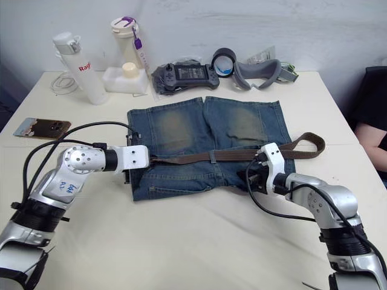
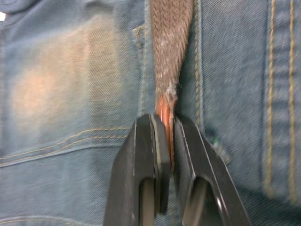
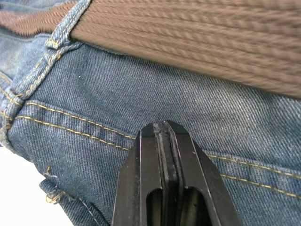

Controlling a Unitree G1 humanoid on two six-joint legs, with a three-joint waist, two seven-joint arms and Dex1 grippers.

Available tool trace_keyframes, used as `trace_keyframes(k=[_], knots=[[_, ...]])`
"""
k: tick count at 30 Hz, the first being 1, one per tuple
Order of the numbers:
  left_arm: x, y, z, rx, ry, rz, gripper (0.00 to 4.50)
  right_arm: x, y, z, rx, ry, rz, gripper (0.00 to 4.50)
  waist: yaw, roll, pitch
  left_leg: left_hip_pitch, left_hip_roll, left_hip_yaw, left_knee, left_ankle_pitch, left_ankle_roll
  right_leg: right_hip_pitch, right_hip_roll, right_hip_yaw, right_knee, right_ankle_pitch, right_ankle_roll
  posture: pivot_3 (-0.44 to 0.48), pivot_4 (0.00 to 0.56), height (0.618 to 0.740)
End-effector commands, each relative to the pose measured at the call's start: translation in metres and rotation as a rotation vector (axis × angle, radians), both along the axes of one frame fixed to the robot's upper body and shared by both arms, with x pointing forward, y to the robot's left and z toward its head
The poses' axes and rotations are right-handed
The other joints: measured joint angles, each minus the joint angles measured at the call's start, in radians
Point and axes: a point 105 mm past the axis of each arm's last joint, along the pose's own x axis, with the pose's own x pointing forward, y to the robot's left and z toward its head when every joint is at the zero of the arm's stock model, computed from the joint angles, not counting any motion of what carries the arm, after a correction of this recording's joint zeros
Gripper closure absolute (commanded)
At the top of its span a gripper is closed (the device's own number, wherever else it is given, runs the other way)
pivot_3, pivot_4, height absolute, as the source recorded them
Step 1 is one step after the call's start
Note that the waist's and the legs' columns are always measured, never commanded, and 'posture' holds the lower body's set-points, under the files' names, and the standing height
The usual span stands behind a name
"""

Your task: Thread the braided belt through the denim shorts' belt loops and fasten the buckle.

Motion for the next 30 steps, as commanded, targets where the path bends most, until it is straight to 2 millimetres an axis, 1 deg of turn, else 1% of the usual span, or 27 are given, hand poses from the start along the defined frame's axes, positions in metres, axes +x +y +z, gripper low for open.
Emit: trace_keyframes(k=[1, 3, 4, 6, 7, 8, 9, 11, 12, 13, 14, 15, 16, 17, 18, 19, 21, 24, 25, 27, 29, 30], knots=[[-0.001, 0.018, 0.008, 0.033, -0.017, 0.065, 4.5, 0.0, -0.017, -0.017, -0.061, 0.067, -0.054, 4.46, 0.0, 0.0, 0.0, 0.0, 0.0, 0.0, 0.0, 0.0, 0.0, 0.0, 0.0, 0.0, 0.0, 0.0, 0.0, 0.0, 0.15, 0.731], [-0.003, 0.019, 0.009, 0.015, -0.009, 0.07, 4.5, 0.002, -0.02, -0.016, -0.061, 0.059, -0.067, 4.46, -0.001, 0.0, 0.0, 0.0, 0.0, 0.0, 0.0, 0.0, 0.0, 0.0, 0.0, 0.0, 0.0, 0.0, 0.0, 0.0, 0.15, 0.731], [-0.007, 0.018, 0.006, 0.009, 0.021, 0.063, 4.5, 0.003, -0.022, -0.014, -0.063, 0.049, -0.071, 4.46, 0.0, 0.0, 0.0, 0.0, 0.0, 0.0, 0.0, 0.0, -0.001, 0.0, 0.0, 0.0, 0.0, 0.0, 0.0, 0.0, 0.15, 0.731], [-0.019, 0.009, 0.002, -0.067, 0.106, 0.036, 4.5, 0.006, -0.023, -0.008, -0.066, 0.005, -0.058, 4.46, 0.0, 0.0, 0.0, 0.0, 0.0, 0.0, 0.0, 0.0, -0.001, 0.0, 0.0, 0.0, 0.0, 0.0, 0.0, 0.0, 0.15, 0.731], [-0.024, 0.004, 0.002, -0.141, 0.161, 0.036, 4.05, 0.007, -0.022, -0.003, -0.067, -0.018, -0.047, 4.17, 0.0, 0.0, 0.0, 0.0, 0.0, 0.0, 0.0, 0.0, -0.001, 0.0, -0.001, 0.0, 0.0, 0.0, 0.0, 0.0, 0.15, 0.731], [-0.029, 0.0, 0.003, -0.179, 0.196, 0.028, 3.57, 0.006, -0.02, 0.001, -0.073, -0.039, -0.019, 3.82, 0.0, 0.0, 0.0, 0.0, 0.0, 0.0, 0.0, 0.0, -0.001, 0.0, -0.001, 0.0, 0.0, 0.0, 0.0, 0.0, 0.15, 0.731], [-0.032, -0.002, 0.007, -0.22, 0.221, 0.028, 3.22, 0.003, -0.019, 0.006, -0.075, -0.053, 0.01, 3.55, 0.001, 0.0, 0.0, 0.0, -0.001, 0.0, 0.0, 0.0, -0.001, 0.0, -0.001, 0.0, 0.0, 0.0, 0.0, 0.0, 0.15, 0.731], [-0.035, -0.004, 0.012, -0.259, 0.239, 0.025, 2.33, 0.0, -0.019, 0.014, -0.075, -0.068, 0.044, 2.63, 0.008, 0.0, 0.0, -0.001, -0.001, -0.001, 0.001, 0.0, -0.001, 0.0, -0.002, -0.001, 0.0, 0.0, 0.0, 0.0, 0.15, 0.731], [-0.035, -0.004, 0.017, -0.28, 0.237, 0.023, 1.72, -0.003, -0.02, 0.017, -0.062, -0.054, 0.057, 1.92, 0.01, 0.0, 0.0, -0.001, -0.001, -0.001, 0.001, 0.0, -0.001, 0.0, -0.002, -0.001, 0.0, 0.0, 0.0, 0.0, 0.15, 0.731], [-0.034, -0.004, 0.022, -0.295, 0.233, 0.022, 1.29, -0.006, -0.02, 0.021, -0.052, -0.044, 0.08, 1.52, 0.011, 0.0, 0.0, -0.001, -0.002, -0.001, 0.001, 0.0, -0.001, 0.0, -0.003, -0.001, 0.0, 0.0, 0.0, 0.0, 0.15, 0.731], [-0.034, -0.004, 0.027, -0.315, 0.229, 0.022, 1.03, -0.01, -0.02, 0.026, -0.04, -0.044, 0.103, 1.22, 0.013, 0.001, 0.001, -0.001, -0.002, -0.001, 0.001, 0.0, -0.001, 0.0, -0.003, -0.001, 0.0, 0.0, 0.0, 0.0, 0.15, 0.731], [-0.034, -0.004, 0.033, -0.337, 0.228, 0.022, 0.48, -0.012, -0.02, 0.033, -0.025, -0.052, 0.122, 0.65, 0.014, 0.001, 0.001, -0.002, -0.002, -0.001, 0.001, 0.0, -0.001, -0.001, -0.003, -0.001, 0.0, 0.0, 0.0, 0.0, 0.15, 0.731], [-0.034, -0.002, 0.037, -0.359, 0.234, 0.029, 0.15, -0.014, -0.019, 0.045, 0.0, -0.078, 0.154, 0.3, 0.016, 0.001, 0.001, -0.001, -0.002, -0.001, 0.0, 0.0, -0.001, -0.001, -0.002, -0.001, 0.0, 0.0, 0.0, 0.0, 0.15, 0.731], [-0.033, 0.0, 0.04, -0.371, 0.24, 0.037, 0.05, -0.018, -0.016, 0.055, 0.022, -0.098, 0.195, 0.07, 0.019, 0.001, 0.001, -0.002, -0.002, -0.001, 0.0, 0.001, -0.001, -0.001, -0.002, -0.001, 0.0, 0.0, 0.0, 0.0, 0.15, 0.731], [-0.032, 0.003, 0.045, -0.389, 0.242, 0.046, 0.05, -0.026, -0.011, 0.062, 0.016, -0.101, 0.263, 0.07, 0.021, 0.001, 0.002, -0.002, -0.002, -0.001, 0.0, 0.001, -0.002, -0.001, -0.002, -0.001, 0.0, 0.0, 0.0, 0.0, 0.15, 0.731], [-0.03, 0.005, 0.047, -0.393, 0.237, 0.054, 0.05, -0.033, -0.008, 0.063, -0.014, -0.099, 0.318, 0.07, 0.022, 0.002, 0.002, -0.002, -0.002, -0.001, 0.0, 0.001, -0.002, -0.001, -0.002, -0.002, -0.001, 0.0, 0.0, 0.0, 0.15, 0.731], [-0.026, 0.007, 0.05, -0.391, 0.217, 0.07, 0.05, -0.042, -0.003, 0.05, -0.12, -0.081, 0.395, 0.07, 0.021, 0.002, 0.002, -0.002, -0.002, 0.0, 0.0, 0.001, -0.001, -0.001, -0.002, -0.001, -0.001, 0.0, 0.0, 0.0, 0.15, 0.731], [-0.026, 0.004, 0.051, -0.405, 0.236, 0.069, 0.05, -0.046, 0.002, 0.034, -0.206, -0.083, 0.449, 0.07, 0.021, 0.002, 0.002, -0.001, -0.001, -0.001, 0.0, 0.0, 0.0, -0.001, -0.001, -0.001, -0.001, 0.0, 0.0, 0.0, 0.15, 0.731], [-0.023, 0.005, 0.051, -0.402, 0.22, 0.087, 0.05, -0.045, 0.004, 0.025, -0.247, -0.089, 0.464, 0.07, 0.022, 0.002, 0.003, -0.002, -0.001, 0.0, 0.0, 0.0, -0.001, -0.001, -0.001, -0.001, -0.001, 0.0, 0.0, 0.0, 0.15, 0.731], [-0.017, 0.007, 0.049, -0.392, 0.201, 0.122, 0.05, -0.042, 0.005, 0.013, -0.316, -0.114, 0.466, 0.07, 0.023, 0.001, 0.003, -0.002, -0.001, 0.0, 0.0, 0.001, -0.002, -0.001, -0.001, -0.001, -0.001, 0.0, 0.0, 0.0, 0.15, 0.731], [-0.015, 0.009, 0.046, -0.383, 0.198, 0.137, 0.05, -0.036, 0.004, 0.007, -0.359, -0.14, 0.454, 0.07, 0.022, 0.001, 0.003, -0.002, -0.002, 0.0, 0.001, 0.001, -0.002, -0.001, -0.001, -0.001, -0.001, 0.0, 0.0, 0.0, 0.15, 0.731], [-0.013, 0.009, 0.045, -0.39, 0.192, 0.148, 0.05, -0.03, 0.001, 0.004, -0.391, -0.157, 0.42, 0.07, 0.022, 0.001, 0.003, -0.002, -0.002, 0.0, 0.001, 0.001, -0.003, -0.001, -0.001, -0.001, -0.001, 0.0, 0.0, 0.0, 0.15, 0.731]])
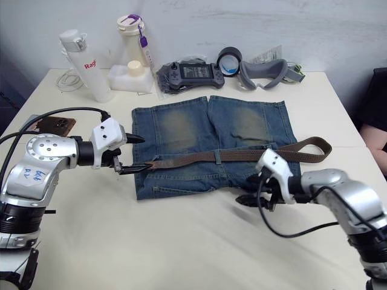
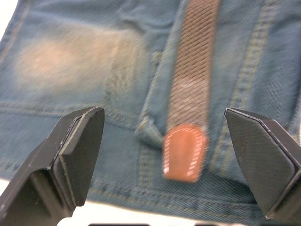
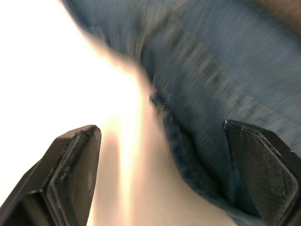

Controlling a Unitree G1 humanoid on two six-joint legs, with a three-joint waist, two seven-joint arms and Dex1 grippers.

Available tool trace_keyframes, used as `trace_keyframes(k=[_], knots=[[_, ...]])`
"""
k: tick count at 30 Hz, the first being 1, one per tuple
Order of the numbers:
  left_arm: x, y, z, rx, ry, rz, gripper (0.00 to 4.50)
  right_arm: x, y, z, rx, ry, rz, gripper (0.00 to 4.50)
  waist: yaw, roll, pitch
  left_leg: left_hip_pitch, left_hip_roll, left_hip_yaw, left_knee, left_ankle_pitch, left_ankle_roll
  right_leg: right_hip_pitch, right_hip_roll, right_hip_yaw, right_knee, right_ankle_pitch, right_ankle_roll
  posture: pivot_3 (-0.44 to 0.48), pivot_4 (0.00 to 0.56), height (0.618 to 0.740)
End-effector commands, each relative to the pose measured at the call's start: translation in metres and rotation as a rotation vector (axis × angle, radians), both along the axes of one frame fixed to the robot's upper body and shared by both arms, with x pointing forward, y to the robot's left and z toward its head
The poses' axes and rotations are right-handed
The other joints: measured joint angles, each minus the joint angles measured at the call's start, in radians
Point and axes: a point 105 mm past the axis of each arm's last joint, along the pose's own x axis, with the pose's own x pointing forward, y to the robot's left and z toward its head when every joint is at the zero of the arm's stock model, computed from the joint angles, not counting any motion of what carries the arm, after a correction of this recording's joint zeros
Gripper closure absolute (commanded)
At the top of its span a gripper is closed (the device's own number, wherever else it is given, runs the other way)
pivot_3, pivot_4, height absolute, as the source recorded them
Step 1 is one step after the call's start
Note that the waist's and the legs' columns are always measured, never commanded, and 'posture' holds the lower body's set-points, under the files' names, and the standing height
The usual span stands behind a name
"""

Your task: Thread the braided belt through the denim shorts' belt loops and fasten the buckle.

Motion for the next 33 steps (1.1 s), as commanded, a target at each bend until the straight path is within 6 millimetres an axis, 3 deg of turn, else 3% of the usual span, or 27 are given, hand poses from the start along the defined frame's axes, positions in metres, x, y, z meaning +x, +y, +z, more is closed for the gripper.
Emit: trace_keyframes(k=[1, 4, 7, 8, 10, 13, 19, 22, 23, 25, 28, 31, 33], knots=[[0.006, 0.001, 0.005, 0.002, -0.039, 0.035, 0.05, 0.018, -0.009, -0.004, -0.092, -0.122, -0.062, 0.07, 0.0, 0.0, 0.0, 0.0, 0.0, 0.0, 0.0, 0.0, 0.0, 0.0, 0.0, 0.0, 0.0, 0.0, 0.0, 0.0, 0.15, 0.731], [0.007, -0.001, 0.003, -0.02, -0.031, 0.035, 0.0, 0.031, -0.033, 0.0, -0.194, -0.214, -0.101, 0.86, 0.001, -0.001, 0.0, 0.0, 0.0, 0.0, 0.0, 0.0, -0.001, 0.0, 0.0, 0.0, 0.001, 0.0, 0.0, 0.0, 0.15, 0.731], [0.01, 0.0, 0.003, -0.02, -0.036, 0.026, 0.0, 0.048, -0.071, 0.01, -0.342, -0.33, -0.123, 2.33, 0.002, -0.001, 0.0, 0.0, -0.001, 0.0, 0.001, 0.0, -0.001, 0.0, 0.0, 0.0, 0.001, 0.0, 0.0, 0.0, 0.15, 0.731], [0.011, -0.001, 0.003, -0.029, -0.038, 0.021, 0.0, 0.056, -0.082, 0.015, -0.38, -0.367, -0.132, 2.49, 0.003, -0.001, 0.0, 0.0, -0.001, 0.0, 0.001, 0.0, -0.001, 0.0, -0.001, 0.0, 0.001, 0.0, 0.0, 0.0, 0.15, 0.731], [0.012, -0.009, 0.006, -0.056, -0.05, -0.005, 0.0, 0.068, -0.095, 0.024, -0.456, -0.419, -0.117, 3.56, 0.003, -0.001, 0.0, 0.0, -0.001, 0.0, 0.003, 0.0, -0.001, 0.001, -0.001, -0.001, 0.002, 0.0, 0.0, 0.0, 0.15, 0.731], [0.014, -0.025, 0.014, -0.125, -0.072, -0.045, 0.0, 0.082, -0.113, 0.034, -0.551, -0.46, -0.098, 4.44, 0.003, -0.001, 0.0, 0.0, -0.002, 0.001, 0.004, 0.0, -0.001, 0.0, -0.002, 0.0, 0.004, 0.0, 0.0, 0.0, 0.15, 0.731], [0.016, -0.037, 0.014, -0.151, -0.071, -0.076, 0.0, 0.093, -0.138, 0.042, -0.685, -0.489, -0.049, 4.44, 0.0, 0.0, 0.001, -0.001, 0.0, 0.001, 0.005, 0.001, -0.001, 0.0, 0.001, -0.001, 0.005, 0.0, 0.0, 0.0, 0.15, 0.731], [0.007, -0.044, 0.007, -0.161, -0.031, -0.117, 0.0, 0.086, -0.134, 0.067, -0.572, -0.471, -0.06, 3.26, 0.001, 0.001, 0.001, -0.001, 0.0, 0.001, 0.006, 0.001, -0.001, 0.0, 0.0, -0.001, 0.005, 0.0, 0.0, 0.0, 0.15, 0.731], [0.004, -0.045, 0.005, -0.162, -0.017, -0.127, 0.0, 0.082, -0.126, 0.08, -0.486, -0.47, -0.078, 3.04, 0.001, 0.001, 0.001, -0.001, 0.0, 0.001, 0.006, 0.001, -0.001, 0.0, 0.0, -0.001, 0.005, 0.0, 0.0, 0.0, 0.15, 0.731], [0.001, -0.045, 0.003, -0.161, -0.005, -0.134, 0.0, 0.077, -0.117, 0.093, -0.394, -0.463, -0.09, 2.09, 0.002, 0.002, 0.002, -0.002, 0.0, 0.001, 0.007, 0.001, -0.001, 0.0, 0.0, -0.001, 0.006, 0.0, 0.0, 0.0, 0.15, 0.731], [-0.01, -0.044, -0.003, -0.16, 0.043, -0.166, 0.0, 0.052, -0.087, 0.128, -0.211, -0.407, -0.11, 0.7, 0.001, 0.003, 0.002, -0.002, 0.0, 0.0, 0.007, 0.001, -0.001, 0.0, 0.001, -0.001, 0.006, 0.0, 0.0, 0.0, 0.15, 0.731], [-0.011, -0.045, -0.005, -0.164, 0.039, -0.164, 0.0, 0.032, -0.047, 0.141, 0.128, -0.281, -0.113, 0.56, 0.001, 0.004, 0.003, -0.001, 0.001, 0.0, 0.007, 0.001, -0.001, 0.0, 0.002, -0.001, 0.007, 0.0, 0.0, 0.0, 0.15, 0.731], [-0.009, -0.047, -0.004, -0.177, 0.028, -0.159, 0.0, 0.027, -0.022, 0.135, 0.315, -0.215, -0.134, 0.56, 0.0, 0.005, 0.003, -0.002, 0.002, -0.001, 0.006, 0.001, -0.001, 0.0, 0.002, -0.001, 0.007, 0.0, 0.0, 0.0, 0.15, 0.731]])
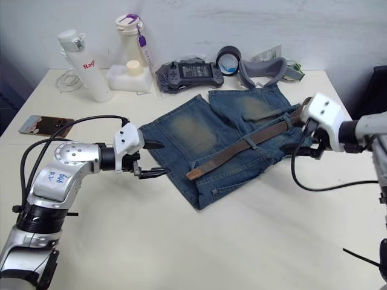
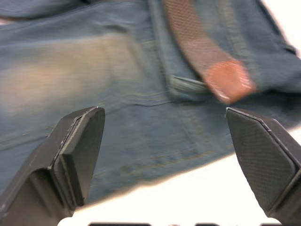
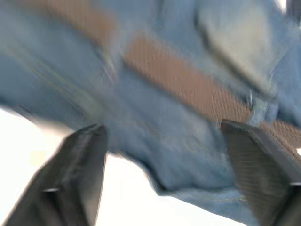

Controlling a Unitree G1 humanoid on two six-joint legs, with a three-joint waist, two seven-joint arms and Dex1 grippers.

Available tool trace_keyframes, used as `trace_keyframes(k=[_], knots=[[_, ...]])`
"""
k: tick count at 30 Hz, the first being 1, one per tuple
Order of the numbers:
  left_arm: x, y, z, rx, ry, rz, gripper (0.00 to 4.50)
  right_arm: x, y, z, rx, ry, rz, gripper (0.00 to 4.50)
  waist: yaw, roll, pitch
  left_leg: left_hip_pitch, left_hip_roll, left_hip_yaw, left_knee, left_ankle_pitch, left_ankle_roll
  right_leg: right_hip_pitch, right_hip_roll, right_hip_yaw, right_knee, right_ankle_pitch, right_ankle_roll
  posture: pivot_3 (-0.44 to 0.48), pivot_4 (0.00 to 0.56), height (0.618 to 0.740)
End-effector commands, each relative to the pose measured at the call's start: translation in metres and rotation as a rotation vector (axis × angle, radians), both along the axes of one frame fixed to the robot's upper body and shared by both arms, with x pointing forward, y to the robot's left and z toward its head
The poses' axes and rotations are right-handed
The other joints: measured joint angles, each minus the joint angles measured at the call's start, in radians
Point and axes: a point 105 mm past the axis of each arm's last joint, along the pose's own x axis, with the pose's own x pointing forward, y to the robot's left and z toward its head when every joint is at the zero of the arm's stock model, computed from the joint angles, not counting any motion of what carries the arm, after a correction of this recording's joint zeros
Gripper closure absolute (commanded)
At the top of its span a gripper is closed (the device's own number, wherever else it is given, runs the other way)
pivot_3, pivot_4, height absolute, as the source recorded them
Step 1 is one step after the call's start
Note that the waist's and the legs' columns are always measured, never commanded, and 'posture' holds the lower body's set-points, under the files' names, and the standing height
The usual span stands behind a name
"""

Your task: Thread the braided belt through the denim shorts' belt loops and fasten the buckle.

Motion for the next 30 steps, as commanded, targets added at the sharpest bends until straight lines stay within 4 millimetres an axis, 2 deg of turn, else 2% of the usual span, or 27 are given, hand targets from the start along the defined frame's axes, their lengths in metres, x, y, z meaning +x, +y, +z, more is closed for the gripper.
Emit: trace_keyframes(k=[1, 4, 7, 10, 13, 18, 22, 30], knots=[[-0.005, -0.005, 0.008, -0.032, -0.036, -0.02, 0.0, -0.037, 0.085, 0.022, 0.701, 0.211, 0.038, 0.56, -0.002, 0.0, 0.0, 0.0, 0.0, 0.0, 0.0, 0.0, 0.0, 0.0, 0.0, 0.0, 0.0, 0.0, 0.0, 0.0, 0.15, 0.731], [-0.006, -0.007, 0.009, -0.057, -0.035, -0.021, 0.0, -0.034, 0.107, -0.001, 0.957, 0.409, -0.066, 0.56, -0.001, 0.0, 0.0, 0.001, 0.001, 0.0, 0.0, 0.0, 0.0, 0.001, 0.002, 0.0, -0.001, 0.0, 0.0, 0.0, 0.15, 0.731], [-0.009, -0.008, 0.012, -0.093, -0.017, -0.016, 0.0, -0.036, 0.131, -0.029, 1.164, 0.534, -0.115, 0.56, 0.001, -0.002, -0.001, 0.003, 0.002, -0.002, 0.0, 0.0, 0.0, 0.004, 0.001, -0.001, -0.002, 0.0, 0.0, 0.0, 0.15, 0.731], [-0.015, -0.013, 0.019, -0.151, 0.007, -0.033, 0.0, -0.041, 0.132, -0.055, 1.225, 0.584, -0.218, 0.56, 0.002, -0.002, -0.001, -0.001, 0.0, -0.001, -0.002, 0.0, -0.001, -0.001, 0.0, 0.001, 0.002, 0.0, -0.001, 0.0, 0.15, 0.731], [-0.018, -0.013, 0.018, -0.135, 0.012, -0.038, 0.0, -0.04, 0.129, -0.071, 1.28, 0.587, -0.325, 0.56, 0.002, -0.002, -0.001, -0.003, -0.001, -0.001, -0.001, 0.0, -0.001, -0.003, 0.0, 0.001, 0.003, 0.0, 0.0, 0.0, 0.15, 0.731], [-0.018, -0.009, 0.013, -0.113, 0.012, -0.017, 0.0, -0.036, 0.133, -0.08, 1.342, 0.618, -0.395, 0.56, -0.005, -0.002, -0.001, -0.005, -0.004, -0.002, -0.001, 0.0, 0.0, -0.004, -0.003, 0.002, 0.003, 0.0, 0.0, 0.0, 0.15, 0.731], [-0.021, -0.009, 0.013, -0.121, 0.017, -0.013, 0.0, -0.032, 0.142, -0.082, 1.351, 0.643, -0.421, 0.56, -0.02, -0.002, -0.001, 0.0, -0.003, 0.0, -0.009, 0.003, -0.003, -0.006, 0.0, 0.005, 0.004, 0.0, 0.0, 0.0, 0.15, 0.731], [-0.023, -0.012, 0.014, -0.131, -0.004, -0.001, 0.0, -0.025, 0.177, -0.08, 1.377, 0.742, -0.389, 0.56, -0.027, -0.002, -0.001, -0.001, -0.003, 0.002, -0.01, 0.004, -0.005, -0.009, 0.001, 0.008, 0.005, 0.0, -0.001, 0.0, 0.15, 0.731]])
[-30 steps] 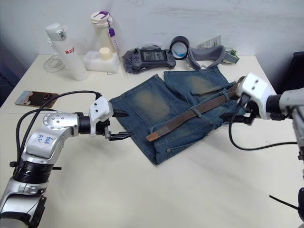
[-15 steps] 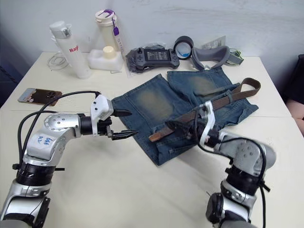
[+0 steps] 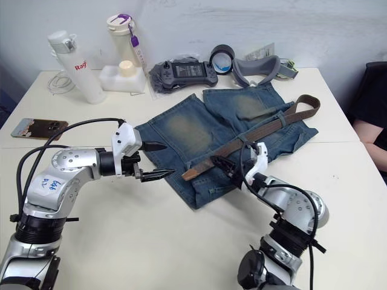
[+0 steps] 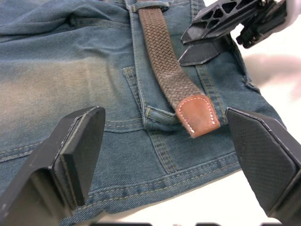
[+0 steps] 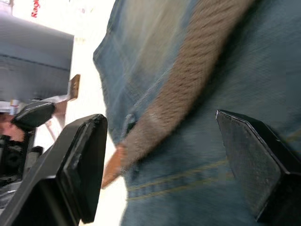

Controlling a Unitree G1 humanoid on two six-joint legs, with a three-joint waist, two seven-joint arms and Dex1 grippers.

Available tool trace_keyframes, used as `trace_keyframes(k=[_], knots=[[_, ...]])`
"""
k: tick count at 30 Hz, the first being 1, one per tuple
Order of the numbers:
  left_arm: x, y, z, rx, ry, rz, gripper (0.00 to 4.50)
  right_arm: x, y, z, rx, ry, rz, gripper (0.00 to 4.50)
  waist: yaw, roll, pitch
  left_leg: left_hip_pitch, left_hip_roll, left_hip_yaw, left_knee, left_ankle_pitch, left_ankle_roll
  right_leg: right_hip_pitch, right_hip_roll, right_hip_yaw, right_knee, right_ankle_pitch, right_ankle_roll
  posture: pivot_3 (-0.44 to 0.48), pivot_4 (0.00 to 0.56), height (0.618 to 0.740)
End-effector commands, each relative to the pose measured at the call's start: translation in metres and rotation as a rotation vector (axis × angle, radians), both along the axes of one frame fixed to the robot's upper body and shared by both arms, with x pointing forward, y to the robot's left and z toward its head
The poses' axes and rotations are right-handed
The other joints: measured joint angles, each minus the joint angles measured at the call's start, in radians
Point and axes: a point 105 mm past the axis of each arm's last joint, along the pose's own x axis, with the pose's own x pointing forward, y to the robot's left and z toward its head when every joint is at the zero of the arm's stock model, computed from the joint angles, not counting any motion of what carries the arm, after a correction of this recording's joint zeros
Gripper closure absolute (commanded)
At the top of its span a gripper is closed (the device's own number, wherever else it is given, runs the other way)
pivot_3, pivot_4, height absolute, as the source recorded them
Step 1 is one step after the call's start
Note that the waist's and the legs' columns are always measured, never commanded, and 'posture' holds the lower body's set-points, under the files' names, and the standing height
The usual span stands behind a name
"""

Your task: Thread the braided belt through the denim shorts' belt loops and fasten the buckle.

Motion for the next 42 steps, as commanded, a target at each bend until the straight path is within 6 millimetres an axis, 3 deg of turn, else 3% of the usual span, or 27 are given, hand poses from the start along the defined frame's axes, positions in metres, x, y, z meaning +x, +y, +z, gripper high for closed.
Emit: trace_keyframes(k=[1, 3, 6, 11, 12, 13, 18, 21, 27, 31, 42], knots=[[-0.006, -0.004, 0.009, -0.016, -0.047, -0.01, 0.0, 0.002, 0.02, 0.009, 0.047, -0.005, 0.053, 0.56, 0.001, 0.0, 0.0, 0.0, 0.0, 0.0, 0.0, 0.0, 0.0, -0.001, 0.0, 0.0, 0.0, 0.0, 0.0, 0.0, 0.15, 0.731], [-0.007, -0.003, 0.008, -0.016, -0.047, -0.002, 0.0, 0.003, 0.024, 0.01, 0.058, 0.0, 0.066, 0.56, 0.001, 0.0, 0.0, -0.001, 0.0, 0.001, 0.0, 0.0, 0.0, -0.001, 0.0, 0.001, 0.0, 0.0, 0.0, 0.0, 0.15, 0.731], [-0.008, -0.001, 0.007, -0.015, -0.047, 0.011, 0.0, 0.005, 0.027, 0.009, 0.067, 0.017, 0.076, 1.34, 0.001, 0.0, 0.0, -0.001, 0.0, 0.001, 0.0, 0.0, 0.0, -0.001, 0.0, 0.002, 0.0, 0.0, 0.0, 0.0, 0.15, 0.731], [-0.008, 0.003, 0.007, -0.01, -0.05, 0.026, 0.0, 0.019, 0.019, 0.015, 0.12, 0.007, 0.008, 3.87, 0.0, 0.0, 0.0, -0.003, 0.0, 0.002, 0.0, 0.0, 0.0, -0.005, 0.0, 0.003, 0.001, 0.0, 0.0, 0.0, 0.15, 0.731], [-0.007, 0.003, 0.007, -0.01, -0.051, 0.03, 0.0, 0.022, 0.016, 0.019, 0.137, -0.005, -0.009, 4.3, 0.0, 0.0, 0.0, -0.004, 0.0, 0.002, 0.0, 0.0, 0.0, -0.006, 0.0, 0.003, 0.001, 0.0, 0.0, 0.0, 0.15, 0.731], [-0.007, 0.004, 0.007, -0.009, -0.051, 0.034, 0.0, 0.024, 0.013, 0.023, 0.157, -0.018, -0.018, 4.41, 0.0, 0.0, 0.0, -0.006, 0.0, 0.002, 0.0, 0.001, 0.0, -0.007, 0.0, 0.003, 0.001, 0.0, 0.0, 0.0, 0.15, 0.731], [-0.006, 0.006, 0.007, -0.001, -0.05, 0.039, 0.0, 0.03, 0.001, 0.052, 0.235, -0.109, -0.025, 4.41, 0.001, 0.0, 0.0, -0.008, 0.0, 0.001, 0.001, 0.001, 0.001, -0.008, 0.0, 0.002, 0.001, 0.0, 0.0, 0.0, 0.15, 0.731], [-0.006, 0.008, 0.006, 0.003, -0.048, 0.043, 0.0, 0.034, -0.006, 0.066, 0.198, -0.195, -0.047, 4.41, 0.001, 0.0, 0.0, -0.009, 0.0, 0.001, 0.002, 0.001, 0.001, -0.009, 0.0, 0.002, 0.001, 0.0, 0.0, 0.0, 0.15, 0.731], [-0.006, 0.01, 0.006, 0.014, -0.046, 0.044, 0.0, 0.026, 0.004, 0.054, 0.124, -0.205, 0.006, 4.41, -0.001, 0.0, 0.0, -0.009, 0.0, 0.001, 0.001, 0.001, 0.001, -0.009, 0.0, 0.002, 0.001, 0.0, 0.0, 0.0, 0.15, 0.731], [-0.007, 0.012, 0.005, 0.021, -0.044, 0.046, 0.0, 0.028, -0.002, 0.046, 0.03, -0.219, -0.016, 4.41, 0.0, 0.0, 0.0, -0.009, 0.0, 0.001, 0.002, 0.002, 0.001, -0.009, 0.0, 0.002, 0.001, 0.0, 0.0, 0.0, 0.15, 0.731], [-0.009, 0.008, 0.005, 0.032, -0.046, 0.027, 0.0, 0.034, -0.013, 0.045, -0.016, -0.268, -0.04, 4.41, 0.002, 0.0, 0.0, -0.01, 0.0, 0.001, 0.002, 0.002, 0.002, -0.009, 0.0, 0.002, 0.0, 0.0, 0.0, 0.0, 0.15, 0.731]])
